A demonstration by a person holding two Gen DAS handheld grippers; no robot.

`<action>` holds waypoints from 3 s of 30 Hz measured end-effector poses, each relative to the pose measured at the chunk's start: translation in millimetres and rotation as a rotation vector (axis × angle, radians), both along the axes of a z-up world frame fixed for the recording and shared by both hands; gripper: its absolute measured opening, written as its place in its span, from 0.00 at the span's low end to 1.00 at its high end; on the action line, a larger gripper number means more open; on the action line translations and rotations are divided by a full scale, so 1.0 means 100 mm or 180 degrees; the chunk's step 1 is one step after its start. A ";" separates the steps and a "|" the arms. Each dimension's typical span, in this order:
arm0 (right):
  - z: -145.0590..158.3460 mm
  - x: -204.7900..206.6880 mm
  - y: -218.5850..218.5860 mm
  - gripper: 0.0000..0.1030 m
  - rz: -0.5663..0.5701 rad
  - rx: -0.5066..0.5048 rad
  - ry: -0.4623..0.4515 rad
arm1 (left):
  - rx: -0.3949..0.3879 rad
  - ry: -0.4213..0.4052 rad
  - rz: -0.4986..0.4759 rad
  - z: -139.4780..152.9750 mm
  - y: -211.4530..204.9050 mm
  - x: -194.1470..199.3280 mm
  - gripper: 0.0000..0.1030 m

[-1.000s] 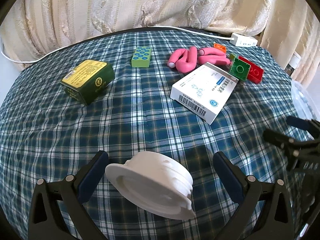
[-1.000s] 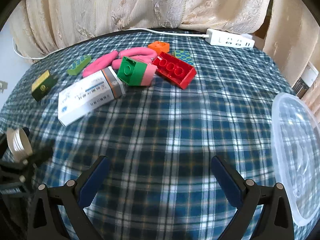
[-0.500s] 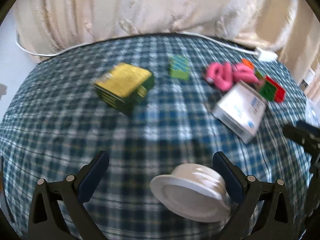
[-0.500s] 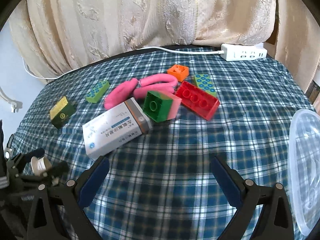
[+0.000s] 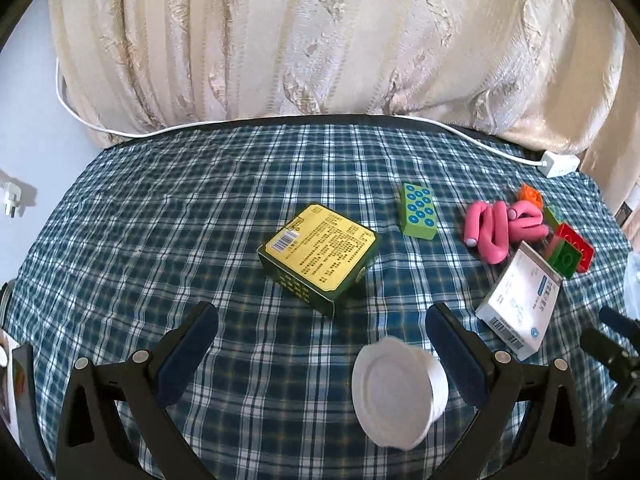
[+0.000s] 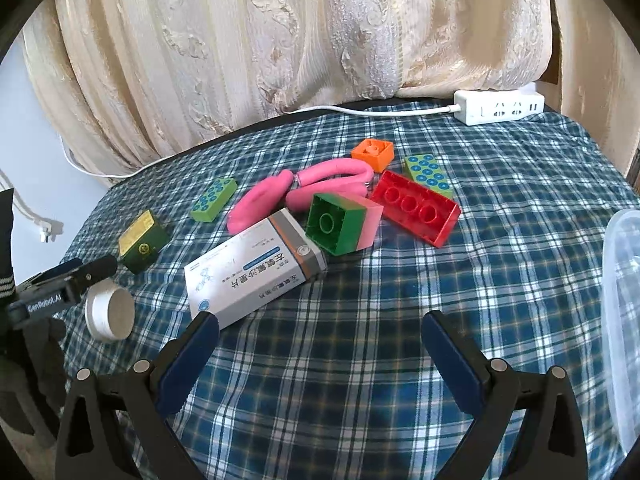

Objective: Organize objects
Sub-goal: 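Grasp the white round lid with the right gripper and lift it, then grasp the yellow-green tea tin with the left gripper while the right gripper holds the lid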

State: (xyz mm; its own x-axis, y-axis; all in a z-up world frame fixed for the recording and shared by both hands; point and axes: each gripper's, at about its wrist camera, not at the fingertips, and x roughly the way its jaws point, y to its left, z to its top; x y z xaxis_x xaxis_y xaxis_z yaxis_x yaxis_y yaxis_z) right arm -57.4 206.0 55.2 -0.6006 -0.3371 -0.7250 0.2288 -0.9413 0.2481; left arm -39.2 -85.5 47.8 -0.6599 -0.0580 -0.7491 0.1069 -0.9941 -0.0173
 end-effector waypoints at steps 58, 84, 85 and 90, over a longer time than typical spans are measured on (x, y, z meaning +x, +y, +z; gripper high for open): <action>-0.04 0.12 -1.07 0.22 0.1086 -0.0391 -0.0181 | -0.0091 0.0122 -0.0126 -0.05 -0.13 -0.32 1.00; -0.07 0.08 -1.04 0.22 0.1135 -0.0543 -0.0142 | -0.0093 -0.0262 -0.0158 -0.46 -0.11 -0.65 0.80; -0.06 0.08 -1.03 0.22 0.1126 -0.0547 -0.0139 | -0.0101 -0.0258 -0.0155 -0.46 -0.10 -0.64 0.79; -0.03 0.09 -1.01 0.22 0.1112 -0.0561 -0.0098 | -0.0145 -0.0225 -0.0154 -0.45 -0.07 -0.60 0.77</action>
